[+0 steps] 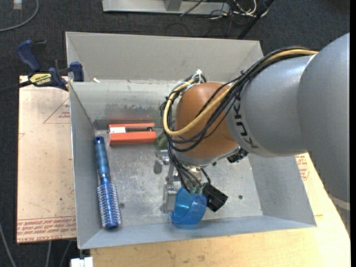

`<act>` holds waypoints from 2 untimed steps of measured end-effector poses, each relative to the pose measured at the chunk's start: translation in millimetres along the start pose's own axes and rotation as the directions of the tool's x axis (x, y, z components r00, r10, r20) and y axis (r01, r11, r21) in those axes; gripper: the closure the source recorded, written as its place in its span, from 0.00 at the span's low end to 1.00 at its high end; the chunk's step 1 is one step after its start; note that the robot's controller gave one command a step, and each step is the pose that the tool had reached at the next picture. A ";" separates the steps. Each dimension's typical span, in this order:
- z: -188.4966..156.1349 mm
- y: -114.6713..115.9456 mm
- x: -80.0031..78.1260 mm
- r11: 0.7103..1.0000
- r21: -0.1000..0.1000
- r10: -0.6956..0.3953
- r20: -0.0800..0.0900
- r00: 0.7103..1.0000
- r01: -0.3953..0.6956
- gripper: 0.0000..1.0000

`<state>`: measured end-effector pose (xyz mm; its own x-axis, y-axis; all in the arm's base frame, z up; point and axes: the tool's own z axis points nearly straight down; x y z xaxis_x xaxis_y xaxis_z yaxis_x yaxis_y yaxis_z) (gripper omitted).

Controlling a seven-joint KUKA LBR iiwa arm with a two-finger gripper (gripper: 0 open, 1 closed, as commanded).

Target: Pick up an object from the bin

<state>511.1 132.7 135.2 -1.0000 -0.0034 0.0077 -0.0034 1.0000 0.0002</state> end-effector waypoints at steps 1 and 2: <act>-4.5 -0.6 -1.8 1.000 -0.001 0.003 0.007 1.000 -0.003 0.00; 13.9 -17.6 12.0 0.993 -0.002 -0.115 0.010 0.993 0.115 0.00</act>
Offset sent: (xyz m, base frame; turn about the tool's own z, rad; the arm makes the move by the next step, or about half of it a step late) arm -0.0311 -0.0443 -0.0393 -0.2443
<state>499.0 115.1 121.3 -0.9929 -0.1188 -0.0023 -0.1188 0.9929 0.0034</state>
